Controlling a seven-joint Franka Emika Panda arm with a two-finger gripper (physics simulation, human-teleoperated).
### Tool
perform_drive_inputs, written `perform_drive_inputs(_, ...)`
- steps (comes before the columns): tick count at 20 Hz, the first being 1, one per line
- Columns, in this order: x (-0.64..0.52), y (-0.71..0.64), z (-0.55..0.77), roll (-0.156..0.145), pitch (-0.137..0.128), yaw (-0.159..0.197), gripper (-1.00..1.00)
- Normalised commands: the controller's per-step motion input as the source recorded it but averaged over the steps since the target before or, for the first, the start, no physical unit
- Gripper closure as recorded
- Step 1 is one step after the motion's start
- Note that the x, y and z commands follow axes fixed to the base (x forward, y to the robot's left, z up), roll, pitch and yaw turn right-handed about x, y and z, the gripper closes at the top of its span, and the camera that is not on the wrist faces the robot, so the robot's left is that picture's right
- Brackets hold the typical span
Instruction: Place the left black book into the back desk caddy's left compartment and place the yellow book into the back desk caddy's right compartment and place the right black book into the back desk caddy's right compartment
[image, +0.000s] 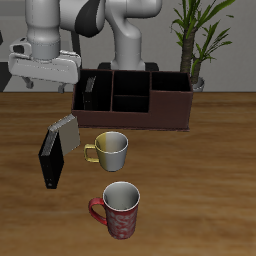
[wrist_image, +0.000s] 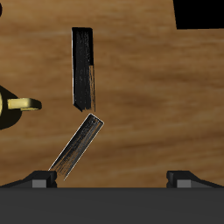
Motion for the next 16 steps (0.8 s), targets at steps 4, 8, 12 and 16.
perform_drive_inputs(4,0.19,-0.25,-0.30,0.036,0.025,-0.024,-1.00)
perform_drive_inputs(8,0.00,0.00,-0.13,0.037,-0.086,-0.008,-1.00)
perform_drive_inputs(12,0.07,0.03,-0.18,-0.016,-0.015,-0.048,-1.00)
perform_drive_inputs(16,0.09,0.06,-0.18,-0.002,-0.026,-0.096,-1.00)
